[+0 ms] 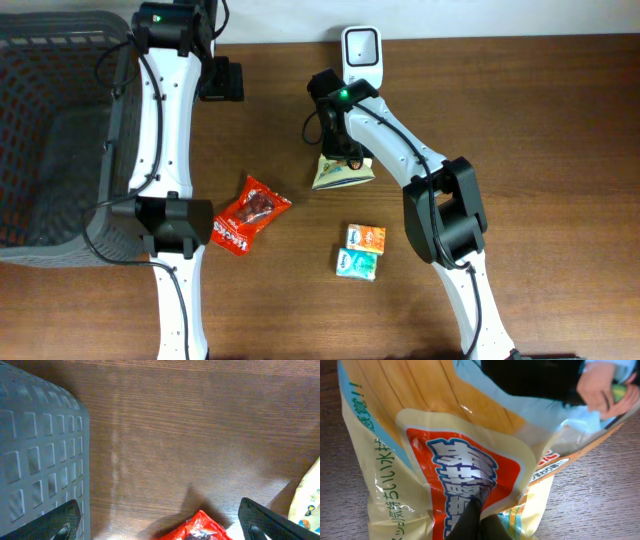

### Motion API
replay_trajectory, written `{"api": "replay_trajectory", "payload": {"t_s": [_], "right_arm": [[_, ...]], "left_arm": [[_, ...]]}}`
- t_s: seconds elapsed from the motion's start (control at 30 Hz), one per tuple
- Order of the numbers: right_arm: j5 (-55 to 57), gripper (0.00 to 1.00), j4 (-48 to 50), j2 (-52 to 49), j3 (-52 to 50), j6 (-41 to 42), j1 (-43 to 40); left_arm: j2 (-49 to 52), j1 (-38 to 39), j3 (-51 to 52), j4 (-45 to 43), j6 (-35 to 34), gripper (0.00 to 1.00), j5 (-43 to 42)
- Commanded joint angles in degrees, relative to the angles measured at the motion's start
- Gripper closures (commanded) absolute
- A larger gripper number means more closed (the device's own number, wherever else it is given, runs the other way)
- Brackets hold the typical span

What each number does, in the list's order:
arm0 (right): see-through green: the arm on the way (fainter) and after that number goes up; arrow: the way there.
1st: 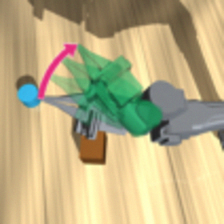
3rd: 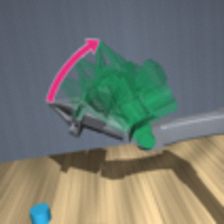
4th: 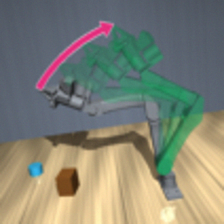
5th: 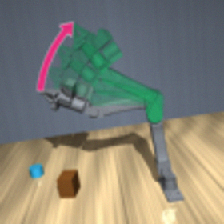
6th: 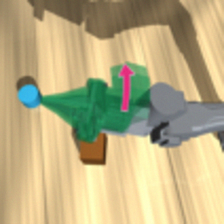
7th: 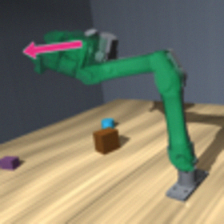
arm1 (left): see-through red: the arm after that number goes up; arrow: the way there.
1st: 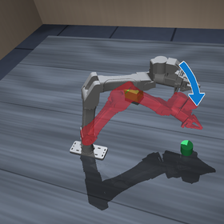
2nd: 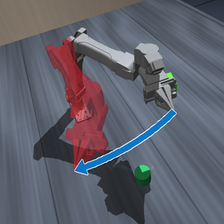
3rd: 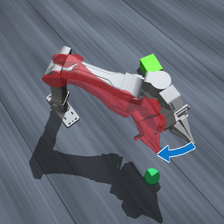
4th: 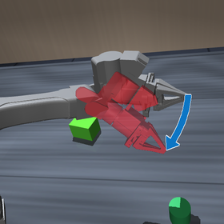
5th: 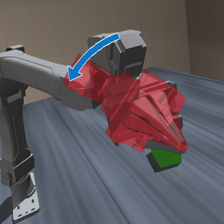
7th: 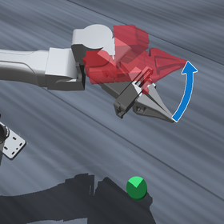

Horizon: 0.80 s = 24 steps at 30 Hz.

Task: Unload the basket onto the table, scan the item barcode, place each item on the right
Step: 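Hold the yellow bag under the scanner with the right gripper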

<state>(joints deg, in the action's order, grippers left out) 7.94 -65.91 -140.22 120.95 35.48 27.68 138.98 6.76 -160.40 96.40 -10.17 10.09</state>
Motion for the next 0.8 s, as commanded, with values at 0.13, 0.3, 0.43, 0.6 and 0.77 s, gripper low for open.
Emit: {"api": "replay_trajectory", "payload": {"t_s": [0.13,0.3,0.43,0.6,0.77], "right_arm": [[-3.7,0.90,-10.0,-2.8,6.6,-0.1,-1.6],[-8.0,0.00,-12.9,-2.5,13.1,-5.2,-1.6],[-5.9,0.01,-11.2,-3.0,11.8,-5.1,-1.5],[-3.2,0.02,-7.9,-3.5,6.5,-5.0,-1.6],[-3.2,0.01,-3.0,-3.5,0.3,-5.0,-1.4]], "left_arm": [[0.3,0.0,0.2,-0.2,-0.5,0.01,0.2],[0.3,0.0,0.2,-0.2,-0.5,0.01,0.2],[0.3,0.0,0.2,-0.3,-0.5,0.01,-2.0],[0.3,0.0,0.2,-0.3,-0.5,0.01,-3.2],[0.3,0.0,0.2,-0.3,-0.5,0.01,-3.3]]}}
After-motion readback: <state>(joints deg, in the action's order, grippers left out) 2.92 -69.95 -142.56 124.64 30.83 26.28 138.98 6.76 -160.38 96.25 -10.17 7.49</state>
